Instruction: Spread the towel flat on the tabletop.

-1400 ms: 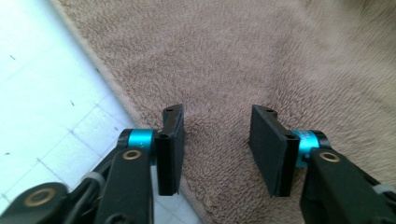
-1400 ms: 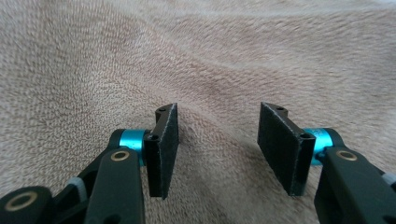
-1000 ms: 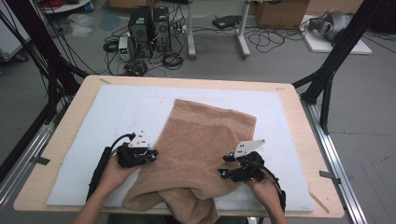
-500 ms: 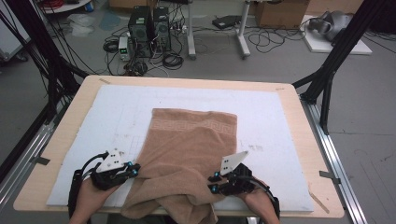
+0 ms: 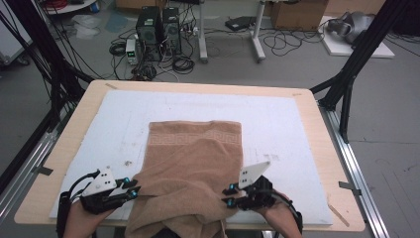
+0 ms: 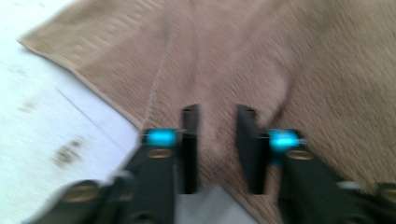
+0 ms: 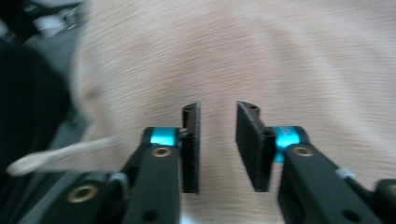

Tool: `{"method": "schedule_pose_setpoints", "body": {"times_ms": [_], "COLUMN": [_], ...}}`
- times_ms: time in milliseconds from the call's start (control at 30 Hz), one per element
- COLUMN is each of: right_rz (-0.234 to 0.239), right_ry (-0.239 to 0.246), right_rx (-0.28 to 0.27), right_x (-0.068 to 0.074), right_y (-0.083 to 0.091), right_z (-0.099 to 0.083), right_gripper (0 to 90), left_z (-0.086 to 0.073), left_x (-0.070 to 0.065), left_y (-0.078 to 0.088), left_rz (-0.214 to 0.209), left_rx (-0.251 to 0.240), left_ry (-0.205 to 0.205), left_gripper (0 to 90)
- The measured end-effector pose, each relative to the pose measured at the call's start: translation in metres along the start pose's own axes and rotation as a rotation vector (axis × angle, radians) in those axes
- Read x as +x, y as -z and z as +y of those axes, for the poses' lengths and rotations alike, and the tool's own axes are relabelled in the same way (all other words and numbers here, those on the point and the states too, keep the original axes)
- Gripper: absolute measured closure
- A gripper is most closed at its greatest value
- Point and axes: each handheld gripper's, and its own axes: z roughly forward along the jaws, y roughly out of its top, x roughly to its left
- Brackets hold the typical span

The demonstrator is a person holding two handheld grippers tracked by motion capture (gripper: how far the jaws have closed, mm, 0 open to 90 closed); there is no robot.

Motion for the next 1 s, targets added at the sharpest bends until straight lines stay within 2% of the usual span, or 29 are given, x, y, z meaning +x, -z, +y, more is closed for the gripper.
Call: {"method": "schedule_pose_setpoints", "body": {"times_ms": [100,167,267,300,333,367,433,467,500,567,633,667,733,800,833,900,967,1000], "right_rz": [-0.089,-0.163,-0.26,-0.301,-0.301,-0.311,-0.322,-0.331,-0.333,-0.338,-0.348,-0.358,-0.387,-0.405,-0.405,-0.395,-0.39,-0.39], "right_ry": [-0.03,-0.05,-0.082,-0.109,-0.109,-0.127,-0.166,-0.188,-0.207,-0.235,-0.254,-0.263,-0.267,-0.281,-0.281,-0.299,-0.321,-0.321], "right_rx": [-0.017,-0.038,-0.072,-0.085,-0.085,-0.09,-0.091,-0.079,-0.057,-0.016,0.011,0.012,0.008,0.011,0.011,-0.003,-0.008,-0.008], "right_x": [-0.028,-0.048,-0.076,-0.094,-0.094,-0.102,-0.118,-0.124,-0.13,-0.138,-0.144,-0.147,-0.152,-0.158,-0.158,-0.16,-0.16,-0.16], "right_y": [0.009,0.014,0.018,0.016,0.016,0.014,0.008,0.003,-0.002,-0.01,-0.015,-0.016,-0.016,-0.019,-0.019,-0.02,-0.021,-0.021], "right_z": [0.01,0.017,0.023,0.022,0.022,0.021,0.015,0.011,0.007,-0.001,-0.006,-0.008,-0.012,-0.016,-0.016,-0.018,-0.018,-0.018], "right_gripper": [63.1,59.8,55.9,55.8,55.3,55.2,55.2,55.1,55.0,54.2,54.2,54.3,55.1,57.3,57.3,59.3,68.4,68.4], "left_z": [0.014,0.024,0.036,0.04,0.043,0.045,0.045,0.043,0.041,0.037,0.034,0.033,0.032,0.029,0.029,0.029,0.03,0.031], "left_x": [0.019,0.034,0.054,0.06,0.065,0.071,0.081,0.086,0.091,0.096,0.097,0.098,0.1,0.105,0.106,0.107,0.106,0.106], "left_y": [-0.01,-0.02,-0.039,-0.046,-0.053,-0.061,-0.078,-0.086,-0.093,-0.103,-0.11,-0.112,-0.117,-0.12,-0.121,-0.122,-0.123,-0.124], "left_rz": [0.031,0.034,0.061,0.081,0.112,0.125,0.129,0.113,0.101,0.117,0.151,0.169,0.196,0.194,0.192,0.19,0.176,0.163], "left_rx": [-0.014,-0.032,-0.064,-0.066,-0.052,-0.035,0.014,0.027,0.035,0.055,0.07,0.084,0.093,0.105,0.091,0.09,0.092,0.097], "left_ry": [0.01,0.047,0.103,0.111,0.109,0.111,0.144,0.172,0.2,0.228,0.216,0.198,0.198,0.221,0.239,0.226,0.218,0.216], "left_gripper": [58.9,52.4,50.2,51.1,51.1,51.9,51.9,51.8,51.8,53.6,54.1,54.7,56.2,60.1,60.1,63.1,73.8,73.8]}}
